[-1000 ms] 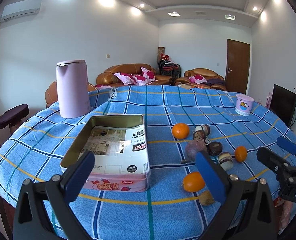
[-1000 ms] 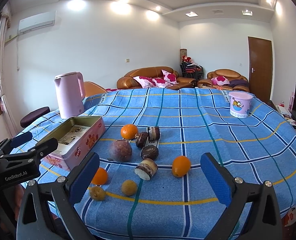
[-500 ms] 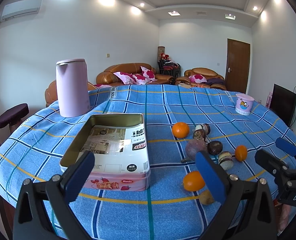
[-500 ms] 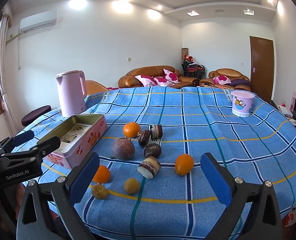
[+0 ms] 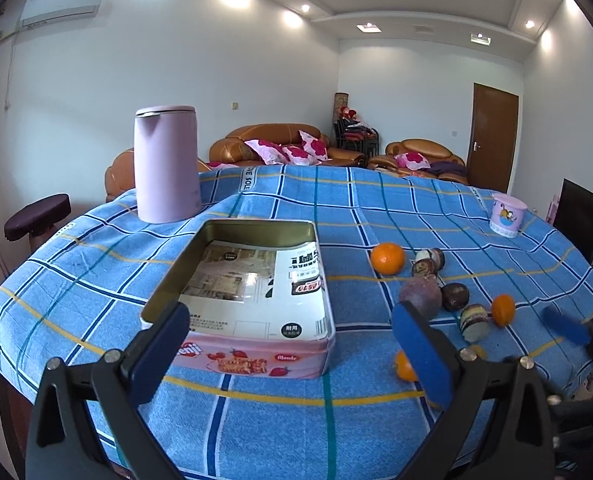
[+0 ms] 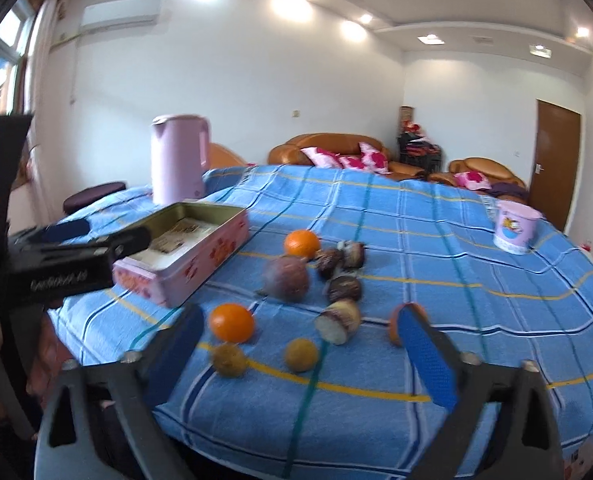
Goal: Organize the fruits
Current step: 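Grasp an orange with the left tool while the right tool grasps a kiwi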
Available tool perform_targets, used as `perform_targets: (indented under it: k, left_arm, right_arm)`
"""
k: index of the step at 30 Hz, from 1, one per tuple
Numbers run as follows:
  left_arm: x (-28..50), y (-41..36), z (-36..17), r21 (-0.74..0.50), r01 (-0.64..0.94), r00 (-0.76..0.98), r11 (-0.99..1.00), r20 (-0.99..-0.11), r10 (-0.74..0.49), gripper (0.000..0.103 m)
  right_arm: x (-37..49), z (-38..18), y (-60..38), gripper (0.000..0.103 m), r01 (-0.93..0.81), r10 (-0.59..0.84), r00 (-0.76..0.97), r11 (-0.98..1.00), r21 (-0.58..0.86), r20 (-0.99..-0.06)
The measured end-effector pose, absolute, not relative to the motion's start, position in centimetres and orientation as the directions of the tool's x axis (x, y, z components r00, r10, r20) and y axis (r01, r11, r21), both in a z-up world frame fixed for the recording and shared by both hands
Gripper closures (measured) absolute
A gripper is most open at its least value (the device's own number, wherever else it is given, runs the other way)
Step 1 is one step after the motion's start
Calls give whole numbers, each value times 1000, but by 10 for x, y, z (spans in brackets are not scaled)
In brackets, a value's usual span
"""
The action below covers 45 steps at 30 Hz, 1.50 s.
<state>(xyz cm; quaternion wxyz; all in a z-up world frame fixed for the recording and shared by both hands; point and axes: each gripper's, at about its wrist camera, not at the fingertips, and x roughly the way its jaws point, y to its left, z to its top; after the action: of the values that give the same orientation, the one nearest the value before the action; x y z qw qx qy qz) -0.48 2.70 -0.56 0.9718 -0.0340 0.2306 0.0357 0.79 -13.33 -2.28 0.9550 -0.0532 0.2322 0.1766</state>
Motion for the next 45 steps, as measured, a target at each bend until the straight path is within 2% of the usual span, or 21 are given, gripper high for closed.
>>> perform_targets:
  k: [1,7,9,11,14,16,21,30,35,40,42,44,45]
  left_arm:
    - [-4,27,-6,-53,-82,890,995,-454,49,0]
    - [-4,31,-9,-76,-76,888,994,-459,33,1]
    - [-4,31,-9,-81,-72,887,994,-461,27,1]
    - [-3,30,-10,-85,-66,885,994,-465,19,1]
    - [-2,27,-11,-81,-49,883,995,-470,5,5]
    - [-1,25,-11,-79,-38,881,996,-473,-4,8]
    - [0,17,-12,-79,-1,876,997,-481,-37,22]
    - [10,-23,-15,-52,114,851,992,-510,-125,25]
    - [22,-47,-24,-29,175,822,984,-546,-162,31]
    - [39,-51,-42,-82,189,763,978,-615,-199,44]
    - [41,-53,-47,-92,201,747,975,-630,-213,45]
    - [42,-53,-52,-109,204,732,973,-643,-225,59]
    - [42,-52,-53,-116,208,728,971,-645,-233,62]
  right_arm:
    - [9,-27,-130,34,-378,325,817,926,-15,-476]
    - [13,-47,-112,51,-437,362,768,899,-21,-528]
    - [13,-51,-107,52,-454,375,756,891,-18,-537]
    - [16,-54,-103,57,-474,392,739,881,-9,-548]
    - [22,-63,-98,64,-495,406,710,869,2,-575]
    - [26,-69,-96,73,-495,406,689,869,19,-600]
    - [22,-66,-101,73,-500,426,695,865,36,-579]
    - [20,-34,-154,73,-329,321,830,942,64,-456]
    - [25,-33,-172,73,-274,286,850,957,93,-442]
    - [26,-34,-173,73,-278,287,848,957,88,-445]
    - [27,-37,-171,73,-281,289,847,956,85,-447]
    - [27,-38,-170,73,-286,294,843,954,87,-451]
    - [27,-39,-169,73,-289,296,841,953,85,-453]
